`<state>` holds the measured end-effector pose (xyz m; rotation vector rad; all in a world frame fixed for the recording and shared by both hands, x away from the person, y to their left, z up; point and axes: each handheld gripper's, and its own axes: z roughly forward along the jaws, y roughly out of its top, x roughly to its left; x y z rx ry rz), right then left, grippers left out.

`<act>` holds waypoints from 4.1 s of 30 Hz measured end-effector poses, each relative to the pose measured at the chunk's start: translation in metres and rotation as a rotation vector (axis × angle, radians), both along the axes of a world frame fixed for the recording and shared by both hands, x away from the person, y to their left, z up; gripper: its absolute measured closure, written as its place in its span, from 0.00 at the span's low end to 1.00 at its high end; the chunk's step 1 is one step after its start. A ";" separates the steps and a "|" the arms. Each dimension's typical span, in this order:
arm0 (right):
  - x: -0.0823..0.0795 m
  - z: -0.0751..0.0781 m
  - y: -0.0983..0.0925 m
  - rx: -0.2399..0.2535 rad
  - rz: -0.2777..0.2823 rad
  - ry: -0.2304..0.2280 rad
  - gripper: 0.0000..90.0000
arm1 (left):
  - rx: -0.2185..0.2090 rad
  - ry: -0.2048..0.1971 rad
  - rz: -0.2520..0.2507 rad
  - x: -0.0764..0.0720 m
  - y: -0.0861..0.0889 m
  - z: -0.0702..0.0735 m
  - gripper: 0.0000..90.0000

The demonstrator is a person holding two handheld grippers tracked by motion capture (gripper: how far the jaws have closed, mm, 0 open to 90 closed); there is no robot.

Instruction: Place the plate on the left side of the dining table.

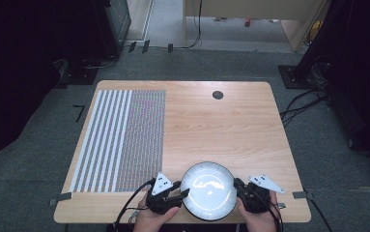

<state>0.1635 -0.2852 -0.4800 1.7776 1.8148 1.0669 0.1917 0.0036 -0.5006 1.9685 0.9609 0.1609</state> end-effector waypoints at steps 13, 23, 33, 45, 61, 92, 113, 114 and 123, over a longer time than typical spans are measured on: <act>0.004 -0.002 -0.011 0.139 -0.016 0.025 0.99 | 0.004 0.003 0.001 0.000 -0.001 0.000 0.61; 0.002 0.003 -0.017 0.165 -0.017 0.014 0.99 | 0.001 0.001 0.002 0.000 0.000 0.001 0.59; 0.001 0.006 -0.022 0.166 -0.027 0.002 1.00 | -0.014 -0.003 0.009 0.001 0.003 0.003 0.56; 0.000 0.009 -0.027 0.174 -0.029 -0.001 1.00 | -0.018 -0.008 0.009 0.000 0.002 0.004 0.55; -0.007 0.022 -0.034 0.166 -0.061 -0.076 1.00 | -0.033 -0.026 0.013 -0.002 0.004 0.008 0.55; -0.001 0.000 -0.025 0.204 0.063 0.098 0.93 | 0.017 0.007 0.007 0.002 -0.004 0.000 0.60; -0.008 0.002 -0.003 0.034 -0.002 0.030 0.96 | 0.020 0.010 0.020 0.002 -0.005 0.000 0.61; -0.009 0.002 0.002 -0.005 -0.015 0.017 0.95 | 0.021 0.010 0.022 0.002 -0.005 0.000 0.62; -0.007 0.001 -0.002 0.043 -0.023 0.012 0.99 | 0.014 0.013 0.027 0.002 -0.005 0.000 0.62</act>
